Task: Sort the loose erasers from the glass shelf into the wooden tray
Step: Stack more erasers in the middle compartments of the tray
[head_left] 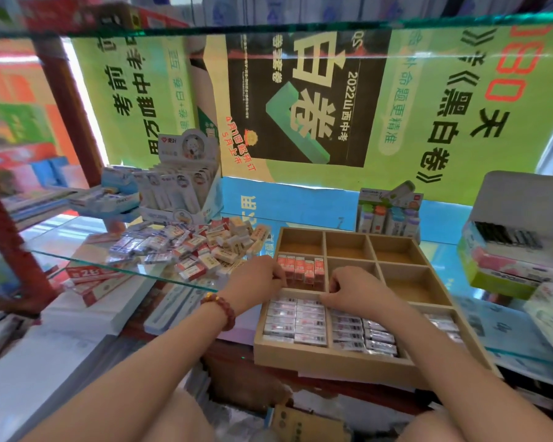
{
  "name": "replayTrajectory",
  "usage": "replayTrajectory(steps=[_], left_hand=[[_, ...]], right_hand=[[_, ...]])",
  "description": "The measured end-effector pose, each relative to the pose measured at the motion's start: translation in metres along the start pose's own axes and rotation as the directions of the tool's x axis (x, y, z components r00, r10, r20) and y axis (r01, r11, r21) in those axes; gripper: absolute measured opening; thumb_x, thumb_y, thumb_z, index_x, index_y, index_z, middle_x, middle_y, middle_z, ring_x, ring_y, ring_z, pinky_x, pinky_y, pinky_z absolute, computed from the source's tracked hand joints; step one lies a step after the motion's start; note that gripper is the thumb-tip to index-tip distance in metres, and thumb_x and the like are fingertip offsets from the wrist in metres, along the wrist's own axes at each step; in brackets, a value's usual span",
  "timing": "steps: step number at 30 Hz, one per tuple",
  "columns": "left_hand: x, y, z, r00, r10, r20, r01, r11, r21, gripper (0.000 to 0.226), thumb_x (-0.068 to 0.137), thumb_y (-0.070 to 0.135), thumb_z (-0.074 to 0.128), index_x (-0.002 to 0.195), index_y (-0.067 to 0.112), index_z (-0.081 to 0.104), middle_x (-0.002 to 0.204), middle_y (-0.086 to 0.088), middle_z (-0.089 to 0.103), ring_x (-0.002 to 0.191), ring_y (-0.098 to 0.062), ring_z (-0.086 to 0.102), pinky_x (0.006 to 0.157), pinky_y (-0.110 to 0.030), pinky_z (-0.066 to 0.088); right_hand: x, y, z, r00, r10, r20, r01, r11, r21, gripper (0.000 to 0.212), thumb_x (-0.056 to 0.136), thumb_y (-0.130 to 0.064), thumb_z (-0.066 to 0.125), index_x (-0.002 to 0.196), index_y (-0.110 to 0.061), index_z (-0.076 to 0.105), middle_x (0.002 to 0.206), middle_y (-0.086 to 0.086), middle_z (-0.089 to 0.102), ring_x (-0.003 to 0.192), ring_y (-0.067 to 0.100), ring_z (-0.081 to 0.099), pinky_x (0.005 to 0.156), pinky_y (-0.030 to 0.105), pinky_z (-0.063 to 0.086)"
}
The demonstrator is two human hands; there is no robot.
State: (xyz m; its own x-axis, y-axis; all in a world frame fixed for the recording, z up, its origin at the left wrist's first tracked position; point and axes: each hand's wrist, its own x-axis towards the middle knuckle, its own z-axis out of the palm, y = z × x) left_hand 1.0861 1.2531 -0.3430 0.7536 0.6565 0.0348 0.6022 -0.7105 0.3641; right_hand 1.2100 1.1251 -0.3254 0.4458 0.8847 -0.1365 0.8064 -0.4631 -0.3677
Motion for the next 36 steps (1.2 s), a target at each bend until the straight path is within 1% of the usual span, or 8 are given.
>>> replayTrajectory(steps=[3,5,9,11,14,22,29,36], left_hand=[[0.003,-0.014,0.001,0.999,-0.029,-0.017,0.025,0.977,-0.211,0.03,0.089,0.007,0.048,0.086,0.025,0.071,0.1,0.006,0.066,0.079,-0.011,0.062,0.071,-0.027,0.054],[0.004,-0.031,-0.006,0.99,-0.07,-0.12,0.023,0.933,-0.36,0.03,0.092,0.004,0.046,0.098,0.023,0.068,0.106,0.007,0.063,0.082,-0.008,0.063,0.075,-0.03,0.055],[0.012,-0.076,-0.016,0.895,-0.13,-0.427,0.09,0.99,-0.113,0.038,0.084,0.004,0.049,0.115,0.021,0.062,0.123,-0.005,0.059,0.111,-0.023,0.052,0.092,-0.036,0.044],[0.015,-0.092,-0.006,0.939,-0.172,-0.299,0.201,0.977,0.069,0.049,0.085,0.013,0.049,0.133,0.023,0.047,0.141,-0.012,0.042,0.131,-0.031,0.033,0.105,-0.045,0.035],[0.013,-0.105,0.013,0.974,-0.214,-0.08,0.224,0.962,0.156,0.061,0.093,0.022,0.042,0.148,0.027,0.018,0.155,-0.011,0.014,0.143,-0.031,0.006,0.114,-0.05,0.015],[0.015,-0.115,0.019,0.958,0.012,-0.286,0.009,0.997,0.071,0.045,0.086,-0.004,0.049,0.125,0.018,0.054,0.129,-0.014,0.048,0.111,-0.033,0.05,0.088,-0.041,0.047],[0.009,-0.11,0.011,0.94,0.047,-0.338,-0.03,0.998,0.055,0.031,0.082,0.009,0.063,0.113,0.015,0.061,0.131,-0.013,0.049,0.099,-0.033,0.058,0.08,-0.037,0.049],[0.006,-0.108,0.008,0.908,0.113,-0.402,-0.088,0.993,0.08,0.032,0.085,0.011,0.059,0.117,0.016,0.06,0.096,-0.009,0.067,0.081,-0.028,0.062,0.065,-0.032,0.046]], right_hand=[[0.001,-0.001,0.0,0.999,0.036,-0.006,-0.036,0.999,-0.026,0.025,0.087,-0.035,0.063,0.068,-0.026,0.049,0.07,-0.009,0.055,0.064,0.005,0.052,0.055,0.019,0.04],[0.003,-0.002,-0.002,0.992,0.043,-0.118,-0.055,0.994,-0.097,0.026,0.086,-0.044,0.062,0.07,-0.029,0.048,0.071,-0.01,0.054,0.068,0.006,0.053,0.058,0.021,0.043],[0.007,-0.017,-0.011,0.929,-0.038,-0.368,0.035,0.999,-0.014,0.019,0.088,-0.043,0.055,0.081,-0.025,0.059,0.081,-0.007,0.062,0.076,0.01,0.058,0.067,0.027,0.05],[0.007,-0.029,-0.011,0.924,-0.095,-0.369,0.108,0.994,0.015,0.019,0.09,-0.038,0.052,0.08,-0.024,0.059,0.077,-0.008,0.061,0.075,0.01,0.059,0.064,0.026,0.048],[0.008,-0.043,-0.006,0.92,-0.157,-0.359,0.178,0.984,0.026,0.021,0.091,-0.035,0.05,0.077,-0.022,0.06,0.073,-0.009,0.06,0.07,0.009,0.057,0.055,0.022,0.041],[0.024,-0.056,0.003,0.92,-0.192,-0.343,0.229,0.971,0.068,0.026,0.089,-0.035,0.051,0.079,-0.017,0.065,0.075,-0.004,0.065,0.068,0.011,0.06,0.055,0.025,0.046],[0.031,-0.042,0.001,0.928,-0.152,-0.339,0.199,0.974,0.108,0.024,0.091,-0.035,0.054,0.073,-0.02,0.062,0.066,-0.008,0.059,0.063,0.006,0.055,0.053,0.02,0.038],[0.034,-0.023,-0.005,0.93,-0.1,-0.353,0.162,0.975,0.152,0.024,0.091,-0.033,0.056,0.069,-0.022,0.06,0.071,-0.004,0.064,0.07,0.011,0.06,0.065,0.026,0.049]])
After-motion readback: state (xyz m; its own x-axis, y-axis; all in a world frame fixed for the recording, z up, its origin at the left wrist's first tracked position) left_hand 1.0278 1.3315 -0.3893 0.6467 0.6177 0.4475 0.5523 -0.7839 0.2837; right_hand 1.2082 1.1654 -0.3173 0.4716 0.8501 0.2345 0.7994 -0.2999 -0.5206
